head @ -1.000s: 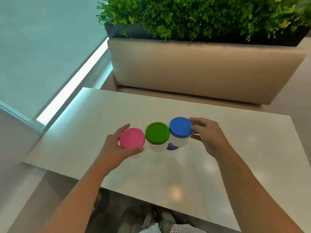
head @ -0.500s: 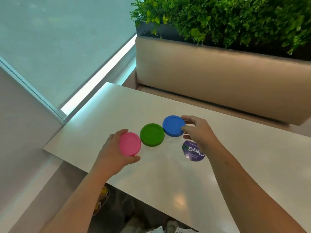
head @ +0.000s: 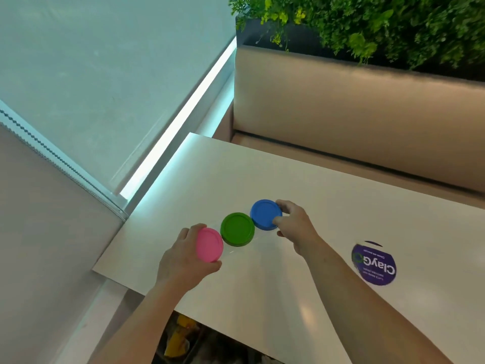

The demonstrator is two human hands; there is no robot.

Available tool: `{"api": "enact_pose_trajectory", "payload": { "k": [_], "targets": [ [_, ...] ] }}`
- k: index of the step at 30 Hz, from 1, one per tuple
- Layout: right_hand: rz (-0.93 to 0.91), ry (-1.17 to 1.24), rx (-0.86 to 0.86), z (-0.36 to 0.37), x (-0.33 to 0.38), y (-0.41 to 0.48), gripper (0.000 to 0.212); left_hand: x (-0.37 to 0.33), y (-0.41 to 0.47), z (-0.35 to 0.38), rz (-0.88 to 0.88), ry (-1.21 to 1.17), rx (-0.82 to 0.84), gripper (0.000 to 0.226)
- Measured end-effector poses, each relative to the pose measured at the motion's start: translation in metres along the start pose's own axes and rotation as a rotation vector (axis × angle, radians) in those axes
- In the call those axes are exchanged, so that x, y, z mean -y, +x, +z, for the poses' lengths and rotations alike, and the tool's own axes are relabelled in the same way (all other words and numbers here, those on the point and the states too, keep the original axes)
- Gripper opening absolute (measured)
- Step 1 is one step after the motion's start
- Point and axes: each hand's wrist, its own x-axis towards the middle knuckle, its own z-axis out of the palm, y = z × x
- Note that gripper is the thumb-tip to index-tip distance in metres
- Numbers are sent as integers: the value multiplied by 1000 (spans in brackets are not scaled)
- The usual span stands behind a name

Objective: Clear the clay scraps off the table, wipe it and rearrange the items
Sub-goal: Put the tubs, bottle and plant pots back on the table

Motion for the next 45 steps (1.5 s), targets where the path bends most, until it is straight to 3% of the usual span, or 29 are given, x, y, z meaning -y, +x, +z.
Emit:
{"api": "enact_pose_trajectory", "payload": {
  "k": [8, 15, 20, 24, 31, 34, 37, 41, 45],
  "targets": [
    [33, -84, -16, 49, 6, 22, 70, 34, 27, 6, -35, -1, 9, 94],
    [-27, -128, 27, 70, 0, 25, 66, 40, 27, 24, -133, -65, -43, 91],
    [-123, -348, 194, 71, -6, 21, 63, 39, 25, 38, -184, -110, -81, 91],
    [-228, -526, 203, 72, -8, 14, 67, 36, 22, 49, -233, -134, -129, 96],
    [-312, -687, 255, 71, -13, 12, 74, 37, 17, 55, -283, -179, -67, 116],
    [-337, -783, 310, 69, -11, 13, 68, 41, 8, 47, -255, -145, -231, 97],
    [-362, -833, 304, 69, -9, 19, 68, 42, -3, 44, -109, -110, -323, 68],
    [-371, -937, 281, 71, -4, 28, 70, 45, -11, 48, 29, -16, -249, 46],
    [-352, -1091, 284, 71, 5, 33, 69, 46, -10, 52, 84, 144, -164, 48]
  ]
}}
